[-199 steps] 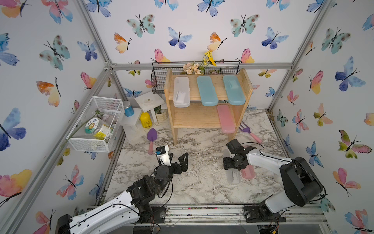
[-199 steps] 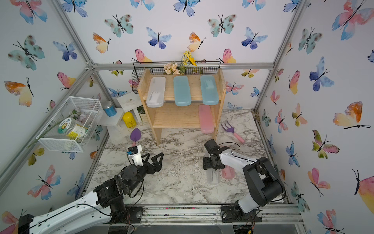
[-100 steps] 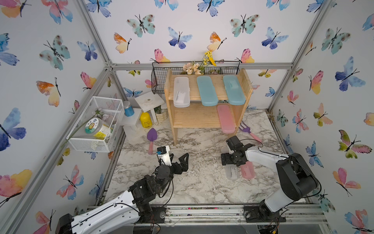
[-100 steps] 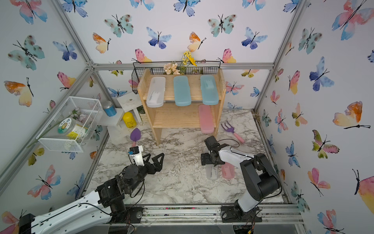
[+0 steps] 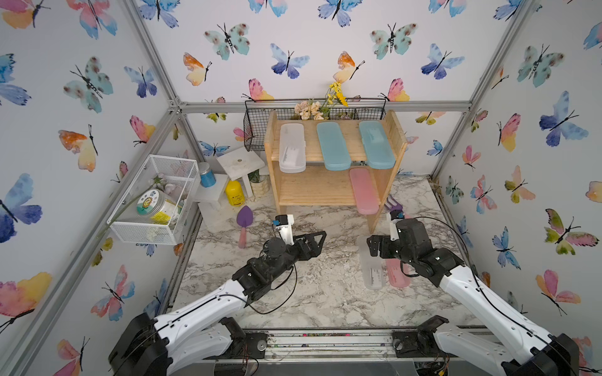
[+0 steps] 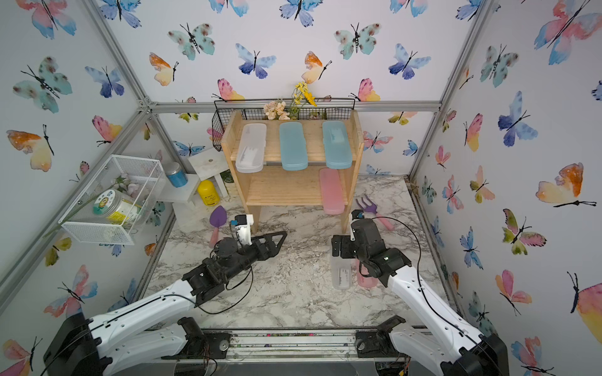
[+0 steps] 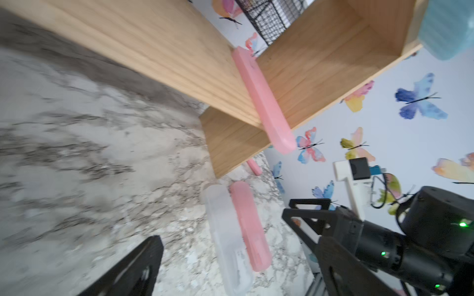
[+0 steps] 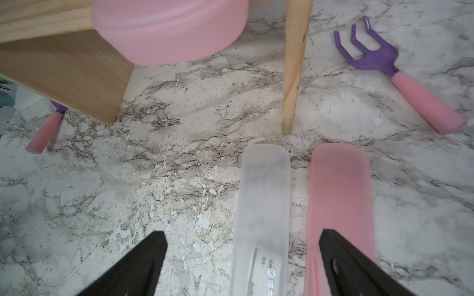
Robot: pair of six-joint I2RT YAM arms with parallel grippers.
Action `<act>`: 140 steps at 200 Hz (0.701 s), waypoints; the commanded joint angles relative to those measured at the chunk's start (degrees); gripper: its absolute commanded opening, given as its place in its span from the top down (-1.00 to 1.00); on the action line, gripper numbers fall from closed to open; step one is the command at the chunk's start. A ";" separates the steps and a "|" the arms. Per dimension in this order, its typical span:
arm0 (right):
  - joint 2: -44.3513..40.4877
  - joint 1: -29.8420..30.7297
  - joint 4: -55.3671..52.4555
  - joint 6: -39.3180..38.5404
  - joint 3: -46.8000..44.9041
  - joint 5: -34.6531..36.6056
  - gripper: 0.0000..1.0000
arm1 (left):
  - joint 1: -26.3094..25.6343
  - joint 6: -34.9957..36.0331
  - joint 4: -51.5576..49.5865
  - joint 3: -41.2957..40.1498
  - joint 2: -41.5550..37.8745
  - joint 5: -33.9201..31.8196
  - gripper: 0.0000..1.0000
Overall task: Remove the pencil cases from the shelf
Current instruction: Pick up the pencil case from the shelf.
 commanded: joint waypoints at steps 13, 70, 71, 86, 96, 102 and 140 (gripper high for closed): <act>2.72 -2.58 -8.12 -1.09 5.43 2.93 -0.98 | 0.19 -2.71 4.84 14.81 14.70 18.13 -0.97; 3.32 -9.94 -9.97 -4.05 10.92 -3.76 -0.98 | 2.11 -9.63 15.27 22.81 30.54 22.31 -0.97; 3.39 -9.97 -10.02 -4.11 10.96 -3.87 -0.98 | 2.07 -9.76 15.27 23.00 30.84 22.41 -0.97; 3.63 -10.66 -9.89 -4.69 11.47 -4.99 -0.98 | 2.11 -12.16 18.38 24.71 34.66 22.94 -0.98; 3.45 -11.09 -9.59 -5.08 11.55 -5.99 -0.99 | 2.16 -14.02 21.34 25.03 36.77 22.63 -0.99; 3.40 -11.28 -9.54 -5.35 11.74 -6.36 -0.98 | 2.32 -14.91 23.08 25.04 37.65 22.08 -1.00; 4.09 -12.20 -10.99 -7.28 12.76 -7.53 -0.98 | 2.82 -15.97 23.15 29.19 42.46 20.92 -0.96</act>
